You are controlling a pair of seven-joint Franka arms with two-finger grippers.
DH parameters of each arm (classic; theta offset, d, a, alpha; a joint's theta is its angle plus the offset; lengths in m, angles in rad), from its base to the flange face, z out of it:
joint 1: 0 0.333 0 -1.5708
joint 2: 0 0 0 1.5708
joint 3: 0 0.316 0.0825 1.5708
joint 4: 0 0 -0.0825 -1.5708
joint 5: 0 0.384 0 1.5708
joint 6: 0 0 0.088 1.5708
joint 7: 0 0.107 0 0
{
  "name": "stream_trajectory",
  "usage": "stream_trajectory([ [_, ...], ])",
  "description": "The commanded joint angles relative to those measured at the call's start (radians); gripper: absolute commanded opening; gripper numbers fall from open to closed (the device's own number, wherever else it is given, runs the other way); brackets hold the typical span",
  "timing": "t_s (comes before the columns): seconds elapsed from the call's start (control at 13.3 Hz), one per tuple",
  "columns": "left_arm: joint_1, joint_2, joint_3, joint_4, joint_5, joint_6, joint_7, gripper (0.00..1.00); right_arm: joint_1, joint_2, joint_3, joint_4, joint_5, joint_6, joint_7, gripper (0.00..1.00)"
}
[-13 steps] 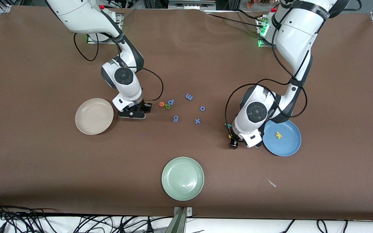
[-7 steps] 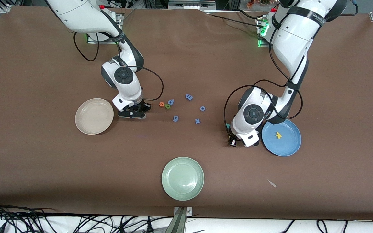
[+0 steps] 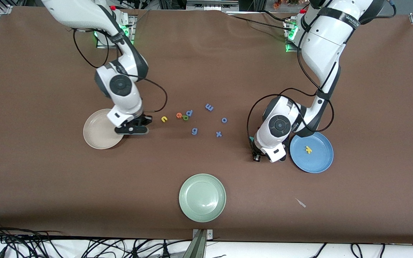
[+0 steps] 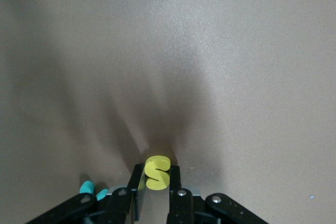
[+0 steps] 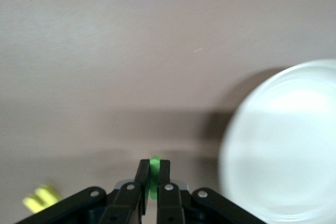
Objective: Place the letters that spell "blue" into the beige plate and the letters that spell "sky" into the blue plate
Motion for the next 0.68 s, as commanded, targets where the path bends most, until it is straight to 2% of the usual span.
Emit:
stream_trajectory([
  [0.0,0.002,0.0,-0.001,-0.006,0.005,0.01,-0.006,0.07,-0.082,-0.056,-0.008,-0.018,-0.001,-0.054,-0.218,0.0],
  [0.15,0.013,-0.023,0.002,-0.003,0.022,-0.011,0.061,0.07,-0.123,-0.063,-0.056,-0.032,-0.001,-0.06,-0.367,0.07],
  [0.23,0.022,-0.046,0.002,0.0,0.022,-0.054,0.147,0.07,-0.136,-0.062,-0.072,-0.047,-0.001,-0.053,-0.395,0.21],
  [0.3,0.031,-0.066,0.007,0.011,0.022,-0.119,0.213,0.07,-0.137,-0.059,-0.072,-0.05,0.0,-0.051,-0.389,0.49],
  [0.38,0.049,-0.096,0.009,0.012,0.022,-0.172,0.294,0.07,-0.137,-0.059,-0.072,-0.05,0.0,-0.053,-0.377,0.62],
  [0.53,0.112,-0.144,0.007,0.012,0.022,-0.262,0.445,0.08,-0.137,-0.062,-0.058,-0.046,0.026,-0.059,-0.33,0.63],
  [0.6,0.14,-0.158,0.007,0.012,0.022,-0.308,0.54,0.08,-0.136,-0.062,-0.029,-0.044,0.052,-0.06,-0.282,0.67],
])
